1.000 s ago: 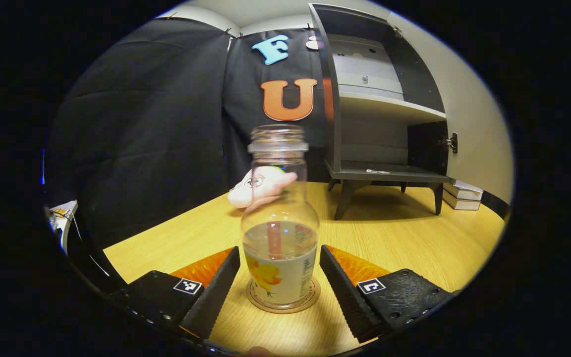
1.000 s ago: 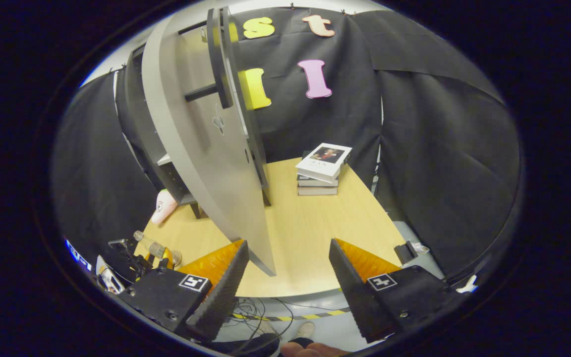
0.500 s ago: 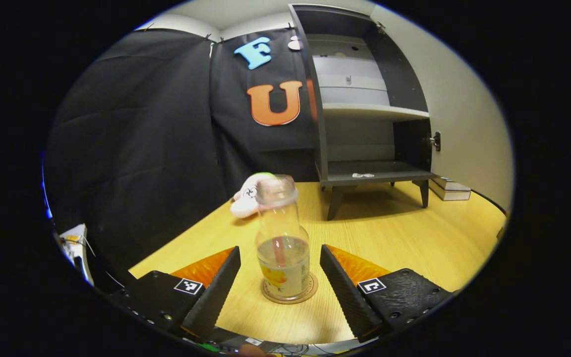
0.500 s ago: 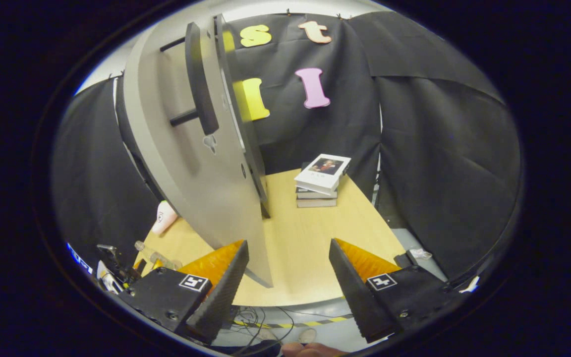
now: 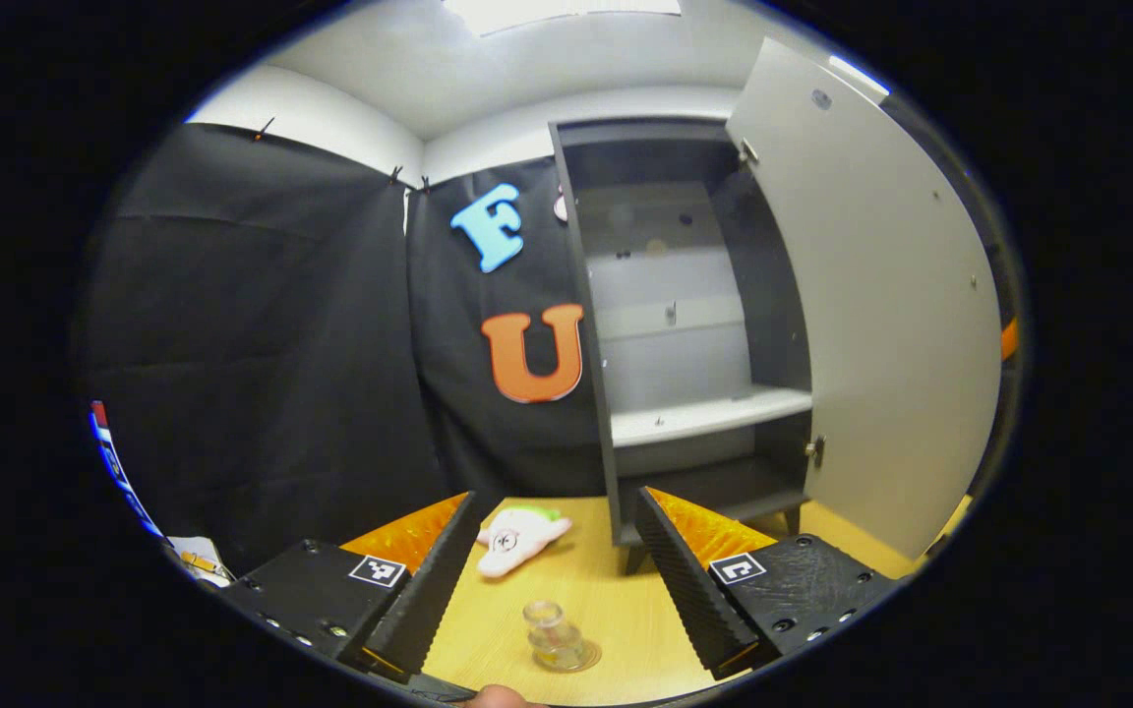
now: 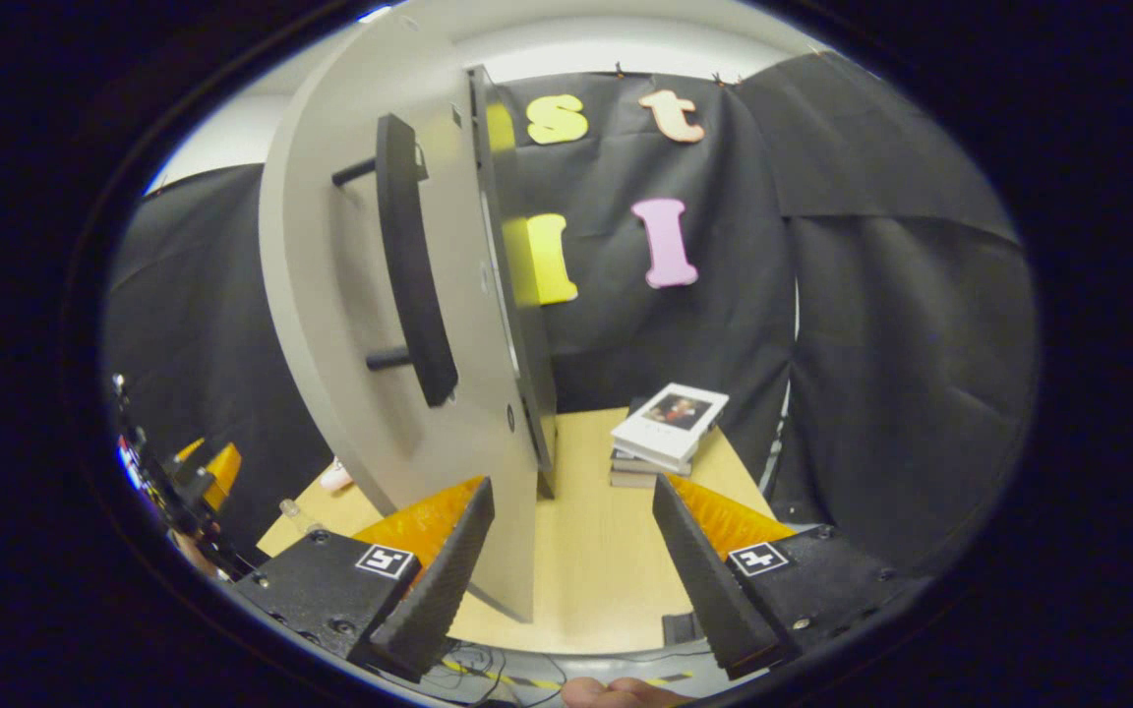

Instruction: Open the cabinet door with the right hand, grasp the bottle in the cabinet with the left hand and place it on the coaster, then close the cabinet door with the right hand.

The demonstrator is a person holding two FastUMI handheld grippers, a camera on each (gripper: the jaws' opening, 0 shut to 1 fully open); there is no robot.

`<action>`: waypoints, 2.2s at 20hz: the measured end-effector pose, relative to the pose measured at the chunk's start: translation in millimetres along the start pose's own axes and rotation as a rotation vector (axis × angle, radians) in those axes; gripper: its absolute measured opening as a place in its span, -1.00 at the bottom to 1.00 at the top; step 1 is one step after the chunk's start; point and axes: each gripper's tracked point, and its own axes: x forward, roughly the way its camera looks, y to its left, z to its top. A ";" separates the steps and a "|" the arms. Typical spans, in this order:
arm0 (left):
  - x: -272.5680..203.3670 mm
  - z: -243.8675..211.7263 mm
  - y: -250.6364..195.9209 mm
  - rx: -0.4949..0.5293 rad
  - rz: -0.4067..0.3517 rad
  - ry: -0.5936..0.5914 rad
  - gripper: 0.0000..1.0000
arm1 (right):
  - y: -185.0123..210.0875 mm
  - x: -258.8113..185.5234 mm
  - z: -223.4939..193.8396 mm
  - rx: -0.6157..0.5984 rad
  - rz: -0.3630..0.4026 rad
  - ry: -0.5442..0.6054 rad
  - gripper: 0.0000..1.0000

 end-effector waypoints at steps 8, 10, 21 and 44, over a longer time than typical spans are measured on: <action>-14.6 84.6 -84.2 -0.041 -0.108 -0.013 0.92 | 26.5 5.3 32.5 -0.252 0.016 -0.168 0.95; -10.9 79.4 -106.1 -0.055 -0.191 -0.018 1.00 | 26.7 3.5 33.2 -0.246 -0.004 -0.157 0.92; 20.0 66.0 -124.5 -0.153 -0.298 0.011 0.92 | 37.5 -15.1 35.0 -0.108 -0.019 -0.159 0.91; 9.2 50.9 -91.0 -0.142 -0.216 0.040 0.92 | 57.9 -11.3 34.1 -0.080 0.065 -0.144 0.86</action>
